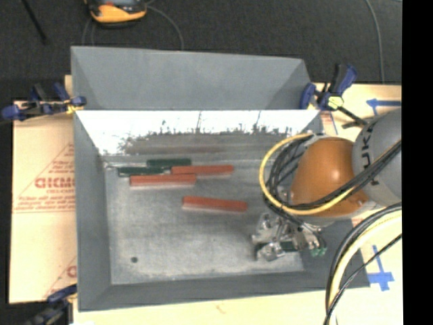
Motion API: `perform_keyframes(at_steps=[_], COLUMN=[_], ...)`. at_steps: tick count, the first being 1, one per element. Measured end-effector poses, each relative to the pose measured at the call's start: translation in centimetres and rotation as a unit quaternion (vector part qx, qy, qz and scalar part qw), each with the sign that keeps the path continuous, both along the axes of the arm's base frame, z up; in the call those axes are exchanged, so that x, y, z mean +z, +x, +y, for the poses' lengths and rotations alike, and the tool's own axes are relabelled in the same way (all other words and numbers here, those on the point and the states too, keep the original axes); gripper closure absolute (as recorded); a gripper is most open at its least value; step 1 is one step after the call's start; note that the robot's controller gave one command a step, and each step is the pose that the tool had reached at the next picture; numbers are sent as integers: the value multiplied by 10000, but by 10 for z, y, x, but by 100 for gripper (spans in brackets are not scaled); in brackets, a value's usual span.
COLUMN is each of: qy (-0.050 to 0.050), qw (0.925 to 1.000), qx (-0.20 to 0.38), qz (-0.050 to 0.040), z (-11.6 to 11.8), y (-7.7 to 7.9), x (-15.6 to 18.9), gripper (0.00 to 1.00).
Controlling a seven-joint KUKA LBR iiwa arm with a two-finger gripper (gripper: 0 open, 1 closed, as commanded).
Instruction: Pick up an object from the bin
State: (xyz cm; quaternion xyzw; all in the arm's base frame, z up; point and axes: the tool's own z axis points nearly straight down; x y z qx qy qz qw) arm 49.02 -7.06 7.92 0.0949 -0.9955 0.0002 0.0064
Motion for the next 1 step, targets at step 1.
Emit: perform_keyframes(at_steps=[1], qy=[5], qw=[9999], qx=[-63], qz=[-84], z=[-16], y=[-9], x=[149], gripper=[100])
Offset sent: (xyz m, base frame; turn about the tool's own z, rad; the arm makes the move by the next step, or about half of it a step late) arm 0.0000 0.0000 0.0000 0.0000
